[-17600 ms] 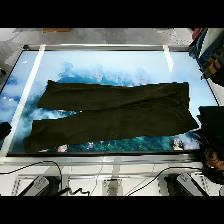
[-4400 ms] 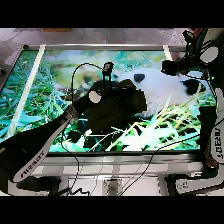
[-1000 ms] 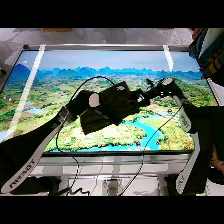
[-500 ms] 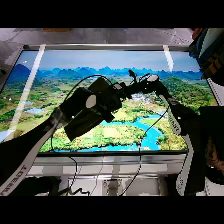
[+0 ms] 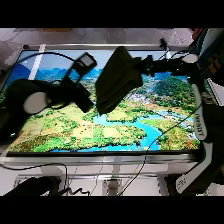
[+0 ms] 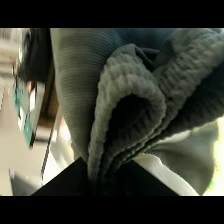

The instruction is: Fold the clothes and pants, and hang the long-sleeved shirts on hangers.

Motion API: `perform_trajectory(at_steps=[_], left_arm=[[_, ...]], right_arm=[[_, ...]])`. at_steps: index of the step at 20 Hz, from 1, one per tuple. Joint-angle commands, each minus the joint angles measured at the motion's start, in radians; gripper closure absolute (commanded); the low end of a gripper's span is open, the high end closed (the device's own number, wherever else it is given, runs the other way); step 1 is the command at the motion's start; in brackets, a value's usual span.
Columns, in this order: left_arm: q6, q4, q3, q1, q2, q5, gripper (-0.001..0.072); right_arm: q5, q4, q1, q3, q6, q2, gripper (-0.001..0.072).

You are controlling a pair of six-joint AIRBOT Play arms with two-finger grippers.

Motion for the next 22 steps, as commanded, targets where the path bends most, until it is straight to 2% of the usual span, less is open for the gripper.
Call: perform_trajectory(at_steps=[1,7,12,15,18,20,22], left_arm=[[0.0,0.01,0.0,0.069,0.131,0.0,0.0699],[0.0,0.01,0.0,0.124,0.209,0.0,0.0699],[0.0,0.009,0.0,0.124,0.2,0.001,0.0698],[-0.018,0.009,0.0,0.124,0.2,0.001,0.0698],[-0.05,0.009,0.0,0.124,0.2,0.002,0.0698],[-0.05,0.009,0.0,0.124,0.2,0.008,0.0698],[-0.05,0.009,0.0,0.124,0.2,0.018,0.0698]], right_arm=[[0.017,-0.04,-0.174,0.002,0.075,0.153,0.0677],[-0.023,-0.254,-0.591,0.002,0.298,0.329,0.0677],[-0.023,-0.393,-0.962,0.002,0.396,0.36,0.0677],[0.043,-0.616,-1.117,0.002,0.533,0.36,0.0677],[0.231,-0.937,-1.205,0.002,0.68,0.37,0.0677],[0.295,-1.126,-1.218,0.002,0.692,0.399,0.0677],[0.286,-1.226,-1.218,0.002,0.714,0.443,0.0676]])
